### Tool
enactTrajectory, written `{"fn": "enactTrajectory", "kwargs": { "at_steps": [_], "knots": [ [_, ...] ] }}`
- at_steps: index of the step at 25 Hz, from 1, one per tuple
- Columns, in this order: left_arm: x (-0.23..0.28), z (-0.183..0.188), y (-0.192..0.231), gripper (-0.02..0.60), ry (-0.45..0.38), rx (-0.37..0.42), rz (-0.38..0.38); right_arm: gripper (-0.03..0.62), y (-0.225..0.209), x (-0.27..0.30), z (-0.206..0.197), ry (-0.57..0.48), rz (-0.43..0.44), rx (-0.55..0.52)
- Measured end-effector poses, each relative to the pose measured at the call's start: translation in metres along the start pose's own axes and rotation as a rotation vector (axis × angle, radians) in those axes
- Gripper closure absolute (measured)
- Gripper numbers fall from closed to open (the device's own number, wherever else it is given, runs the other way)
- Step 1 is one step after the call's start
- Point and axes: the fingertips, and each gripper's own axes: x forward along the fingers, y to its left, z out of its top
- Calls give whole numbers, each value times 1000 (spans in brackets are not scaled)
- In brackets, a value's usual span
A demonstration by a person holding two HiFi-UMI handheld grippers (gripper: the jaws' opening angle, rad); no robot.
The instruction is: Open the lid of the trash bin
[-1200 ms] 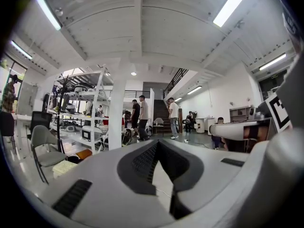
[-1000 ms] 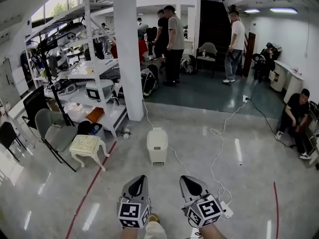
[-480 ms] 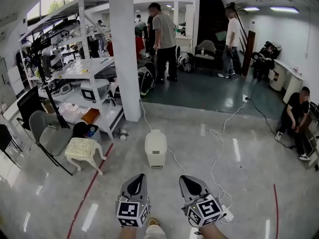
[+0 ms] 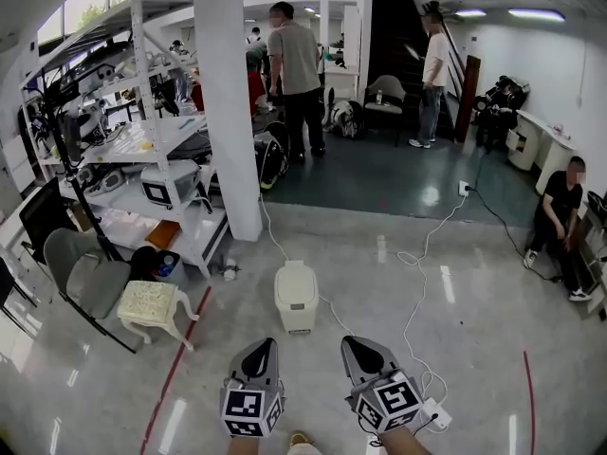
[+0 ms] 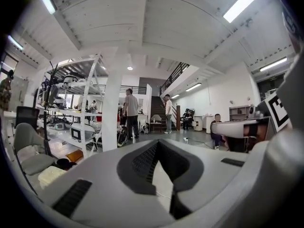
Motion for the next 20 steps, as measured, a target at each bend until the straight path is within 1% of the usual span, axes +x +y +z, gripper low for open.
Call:
{"fn": "enactTrajectory", "kwargs": {
  "at_steps": [6,11,20],
  "knots": [
    [28,0,26,592,4,5,-28,560,-3,38,0,-6,-15,0],
    [49,1,46,592,7,15,-57,560,-13,63,-1,-14,-54,8],
    [76,2,70,592,2,9,-74,560,-20,96,-3,-2,-70,6]
  ]
}}
